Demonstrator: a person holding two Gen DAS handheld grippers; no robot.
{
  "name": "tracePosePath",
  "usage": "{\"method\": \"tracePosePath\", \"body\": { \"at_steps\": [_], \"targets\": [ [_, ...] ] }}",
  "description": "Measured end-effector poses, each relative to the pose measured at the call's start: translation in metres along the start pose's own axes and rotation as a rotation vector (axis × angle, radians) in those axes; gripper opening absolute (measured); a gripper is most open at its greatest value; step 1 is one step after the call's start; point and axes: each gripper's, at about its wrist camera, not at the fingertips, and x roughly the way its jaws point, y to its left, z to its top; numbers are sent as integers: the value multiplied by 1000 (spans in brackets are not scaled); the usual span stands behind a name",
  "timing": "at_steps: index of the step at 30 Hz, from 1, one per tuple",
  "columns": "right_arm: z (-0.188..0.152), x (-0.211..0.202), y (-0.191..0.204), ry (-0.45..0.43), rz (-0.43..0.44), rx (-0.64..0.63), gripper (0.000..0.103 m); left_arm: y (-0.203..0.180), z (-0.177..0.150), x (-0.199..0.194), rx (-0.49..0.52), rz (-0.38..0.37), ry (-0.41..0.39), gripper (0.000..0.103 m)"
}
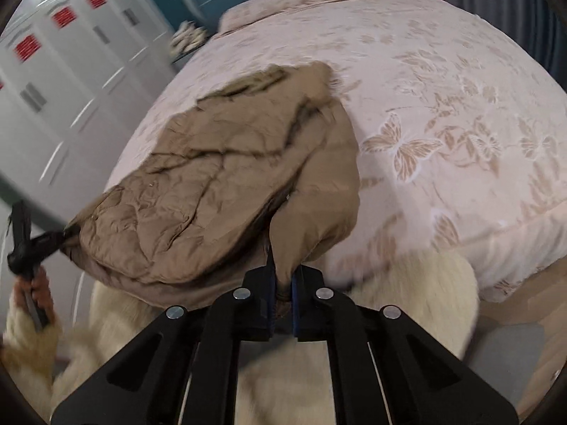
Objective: Fold large clothes
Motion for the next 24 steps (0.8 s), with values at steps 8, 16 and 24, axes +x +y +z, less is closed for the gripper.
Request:
{"method": "tracePosePath", "body": {
  "at_steps": [8,16,24],
  "targets": [
    [65,-45,32,-272,62,-45,5,-35,55,-59,85,44,-246,1],
    [180,69,7,-317,-62,63,5,-48,167,57,86,188,-276,3],
    [223,162,-5,-268,-149,122,5,-33,219,162,17,276,-181,3]
  ]
}}
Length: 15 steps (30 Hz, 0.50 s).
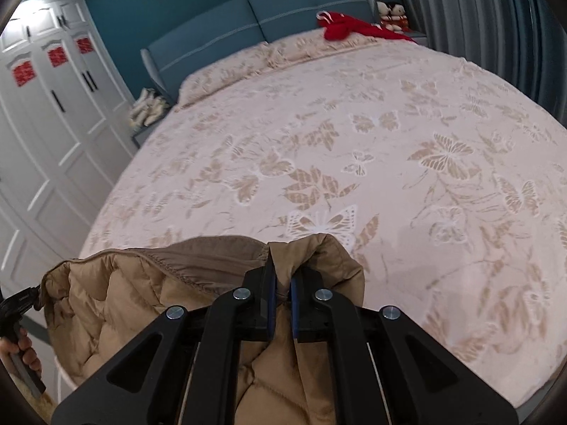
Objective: Fold large clothes
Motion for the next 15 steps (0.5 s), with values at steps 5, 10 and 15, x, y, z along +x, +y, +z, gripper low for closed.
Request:
{"method": "tracePosePath", "body": {
  "at_steps": [5,10,15],
  "targets": [
    [-1,49,-3,60,-47,13,5,-5,-2,54,26,51,69,4],
    [-9,82,-9,108,-74,22,5,-7,-15,96,45,86,126,5],
    [-20,109,-11,138,-102,-6,6,-12,-25,124,69,109,152,9]
  ]
}}
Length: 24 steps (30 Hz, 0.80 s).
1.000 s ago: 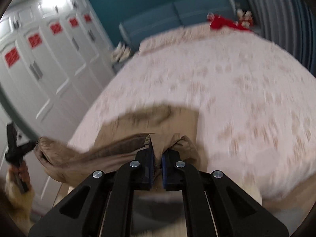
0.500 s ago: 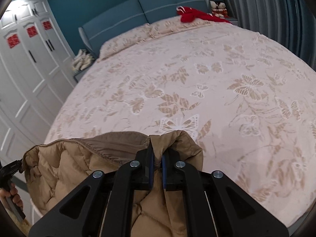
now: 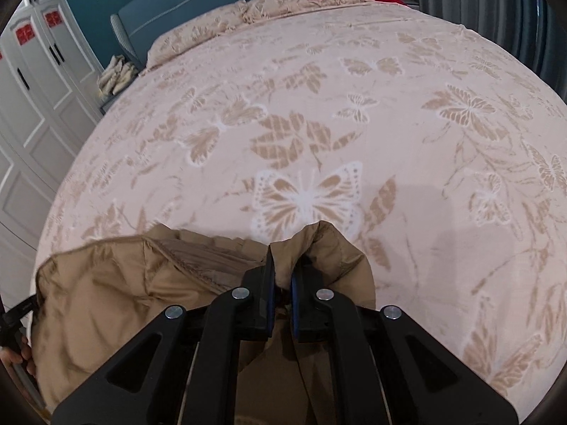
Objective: Fold large clothes
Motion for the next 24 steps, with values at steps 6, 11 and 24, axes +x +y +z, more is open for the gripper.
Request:
{"method": "tracePosePath", "body": {
  "at_steps": [6,11,24],
  "targets": [
    [-10,21,0,10,-27,-16,6,-3,-5,19,-4,-5,-9,11],
    [-11,24,-3,8,-5,-4,9,-4,-7,21,-11,-9,-18,11],
    [-20,-112,-23,-172,105,15,48,61,4,-128,-1,184,-375,87]
  ]
}}
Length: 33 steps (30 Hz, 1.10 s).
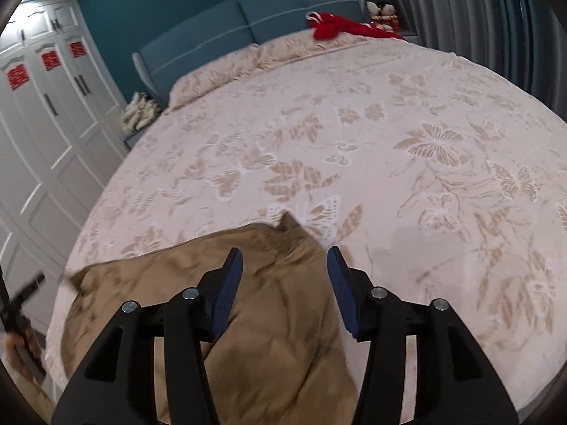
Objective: Fold large clothes
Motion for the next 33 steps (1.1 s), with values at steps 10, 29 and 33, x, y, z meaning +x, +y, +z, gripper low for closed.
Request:
{"method": "tracePosePath", "body": {
  "at_steps": [10,29,33],
  "targets": [
    [-31,-5,115,43,116,-200,10,-79,16,-45,58,-243,72,54],
    [-40,134,163,180,56,-255,8,-217,-43,62,178,-235,267,36],
    [-45,148,162,189,58,-251,7,-221,-49,71,181,-227,254,36]
  ]
}}
